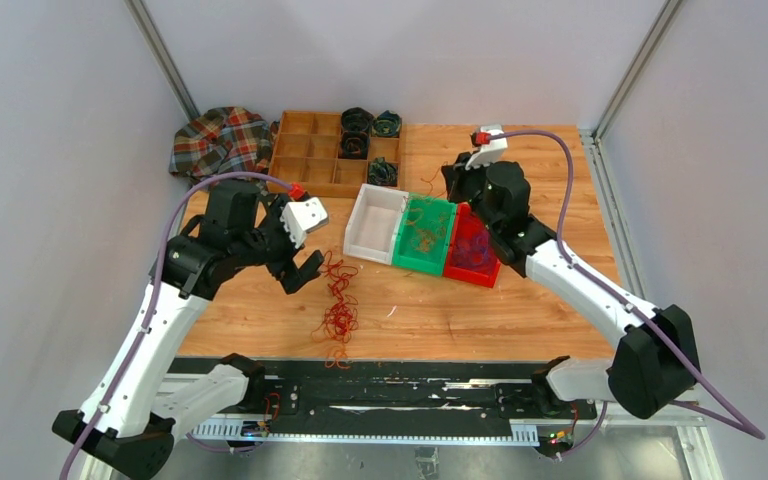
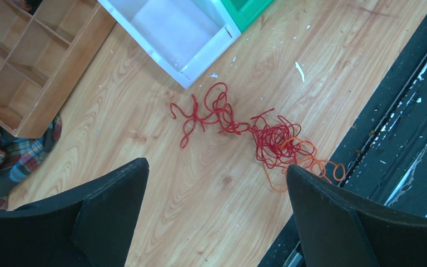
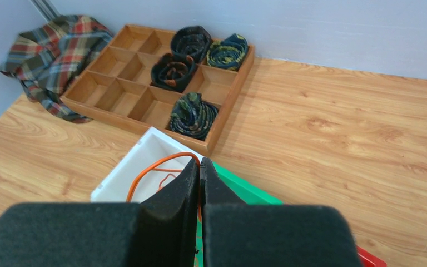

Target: Untangle the cables

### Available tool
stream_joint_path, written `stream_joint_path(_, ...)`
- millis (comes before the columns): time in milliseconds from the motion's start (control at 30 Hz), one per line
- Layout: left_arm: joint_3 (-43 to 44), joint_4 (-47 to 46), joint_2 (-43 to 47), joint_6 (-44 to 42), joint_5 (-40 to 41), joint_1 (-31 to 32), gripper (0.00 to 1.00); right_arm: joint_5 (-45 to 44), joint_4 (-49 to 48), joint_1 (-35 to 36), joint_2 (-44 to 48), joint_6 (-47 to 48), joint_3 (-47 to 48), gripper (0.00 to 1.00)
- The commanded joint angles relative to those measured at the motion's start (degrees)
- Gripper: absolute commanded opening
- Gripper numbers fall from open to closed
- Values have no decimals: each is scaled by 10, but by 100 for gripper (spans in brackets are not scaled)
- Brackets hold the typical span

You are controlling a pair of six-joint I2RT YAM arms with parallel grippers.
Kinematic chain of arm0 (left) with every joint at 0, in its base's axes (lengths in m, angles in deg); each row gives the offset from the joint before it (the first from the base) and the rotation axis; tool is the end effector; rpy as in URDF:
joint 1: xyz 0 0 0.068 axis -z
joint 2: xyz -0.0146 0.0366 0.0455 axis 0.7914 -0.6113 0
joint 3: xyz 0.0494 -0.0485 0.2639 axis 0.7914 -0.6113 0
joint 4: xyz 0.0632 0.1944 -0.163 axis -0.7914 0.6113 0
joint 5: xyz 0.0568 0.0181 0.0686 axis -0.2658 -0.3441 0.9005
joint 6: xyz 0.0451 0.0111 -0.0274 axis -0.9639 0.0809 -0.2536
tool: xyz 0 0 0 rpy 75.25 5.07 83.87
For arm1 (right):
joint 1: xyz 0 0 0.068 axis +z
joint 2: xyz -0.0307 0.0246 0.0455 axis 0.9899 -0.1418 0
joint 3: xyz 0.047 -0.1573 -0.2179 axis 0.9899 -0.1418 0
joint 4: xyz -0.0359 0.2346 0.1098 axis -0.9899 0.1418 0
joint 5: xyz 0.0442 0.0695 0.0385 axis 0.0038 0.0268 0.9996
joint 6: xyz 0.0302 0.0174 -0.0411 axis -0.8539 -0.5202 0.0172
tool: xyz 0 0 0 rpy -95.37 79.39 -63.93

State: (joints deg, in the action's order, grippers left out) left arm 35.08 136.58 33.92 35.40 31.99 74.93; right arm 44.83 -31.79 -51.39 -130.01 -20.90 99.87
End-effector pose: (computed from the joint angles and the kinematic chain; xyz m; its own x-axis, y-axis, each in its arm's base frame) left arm 0.1489 -0.0765 0.3779 -0.2545 0.5755 -0.7772 0.8335 0.5380 0.1255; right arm 0.2689 0.1540 0.3489 -0.0824 0.1823 -0.9798 -0.4113 0.8893 0.2001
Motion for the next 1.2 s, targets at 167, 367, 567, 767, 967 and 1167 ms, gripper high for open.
stream_joint_path(167,-3,0,12,-21,14,3,99,-57,-11,-9,-17,60,-48,1)
stream_joint_path(367,-6,0,9,-22,15,4,99,-82,-13,-8,-11,76,-61,0)
stream_joint_path(567,-5,0,6,-29,21,4,100,-74,-2,-9,-32,92,-43,1)
stream_joint_path(767,-15,0,16,-40,30,4,100,-117,-11,-11,16,87,-91,1)
stream_joint_path(967,-12,0,8,-39,30,3,100,-106,-9,-19,85,83,-129,1)
stream_joint_path(1167,-3,0,10,-32,29,4,100,-87,-4,-19,74,82,-130,1)
